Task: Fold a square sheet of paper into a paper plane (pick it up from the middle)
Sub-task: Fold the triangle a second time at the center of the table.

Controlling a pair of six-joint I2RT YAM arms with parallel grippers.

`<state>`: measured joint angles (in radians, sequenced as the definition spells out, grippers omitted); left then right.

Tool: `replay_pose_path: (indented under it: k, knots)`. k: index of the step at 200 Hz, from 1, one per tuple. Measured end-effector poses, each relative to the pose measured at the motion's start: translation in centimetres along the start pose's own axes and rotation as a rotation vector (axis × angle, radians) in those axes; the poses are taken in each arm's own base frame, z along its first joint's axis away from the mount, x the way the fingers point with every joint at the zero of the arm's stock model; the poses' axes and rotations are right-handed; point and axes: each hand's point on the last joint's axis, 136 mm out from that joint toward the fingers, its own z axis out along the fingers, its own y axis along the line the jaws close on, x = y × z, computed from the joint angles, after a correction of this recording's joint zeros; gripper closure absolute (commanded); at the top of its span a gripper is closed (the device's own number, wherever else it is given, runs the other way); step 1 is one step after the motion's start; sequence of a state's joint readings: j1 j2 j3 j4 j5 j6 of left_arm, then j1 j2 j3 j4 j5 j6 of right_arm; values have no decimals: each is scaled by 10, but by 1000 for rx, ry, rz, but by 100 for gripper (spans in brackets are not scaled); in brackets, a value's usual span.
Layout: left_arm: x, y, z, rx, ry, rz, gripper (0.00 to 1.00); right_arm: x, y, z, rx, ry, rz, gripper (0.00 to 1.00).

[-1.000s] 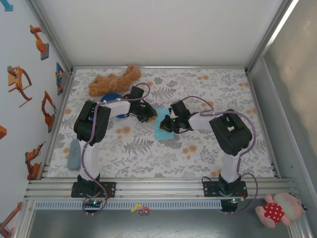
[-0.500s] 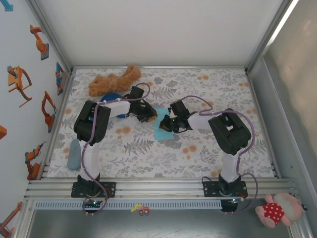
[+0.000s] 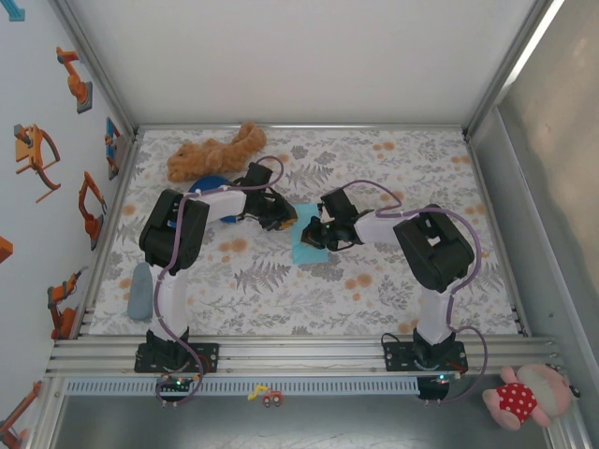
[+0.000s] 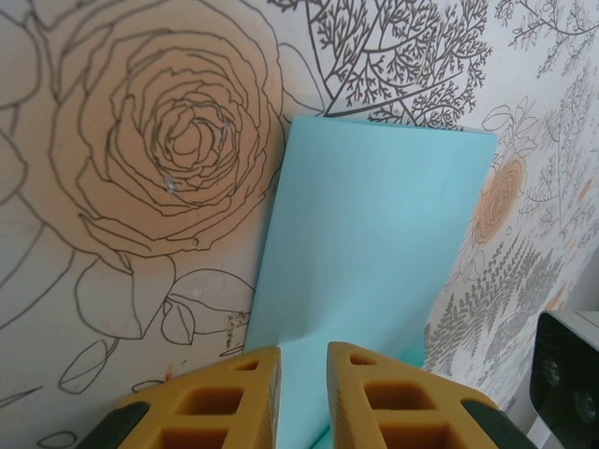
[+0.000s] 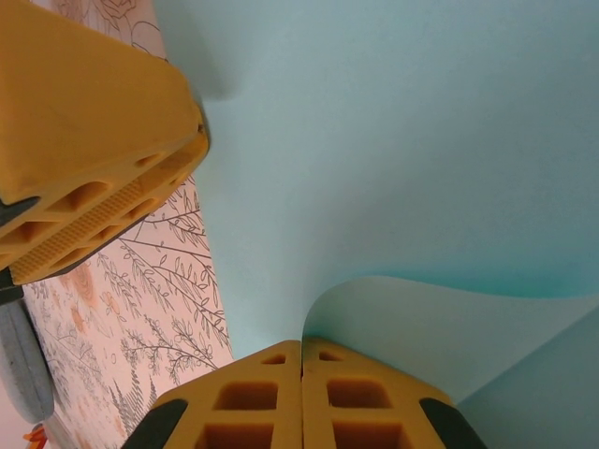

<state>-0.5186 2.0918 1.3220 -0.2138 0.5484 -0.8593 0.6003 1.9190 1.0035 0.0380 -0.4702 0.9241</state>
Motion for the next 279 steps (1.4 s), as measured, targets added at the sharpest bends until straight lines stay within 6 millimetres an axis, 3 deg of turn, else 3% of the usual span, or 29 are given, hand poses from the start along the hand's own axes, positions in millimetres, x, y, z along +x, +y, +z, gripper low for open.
replay_pose_path:
  k: [43,86,127,166,239,279]
  knots:
    - [-2,-4,-15,-22,-34,3,75,0,5,0,-13,4,-6,73]
    - [-16,-20,-54,0,-147,27,73,-1,12,0,-31,4,-17,58]
    - [-17,-3,-71,-16,-199,2,72,-2,18,-2,-47,-1,-32,49]
    - [-6,8,-67,-14,-191,-16,74,-2,14,-1,-28,-5,-36,61]
    - [28,-16,-44,27,-113,69,88,-1,-2,-1,48,-12,-44,88]
    - [43,-10,-25,6,-54,78,91,-2,-4,-1,67,-11,-43,95]
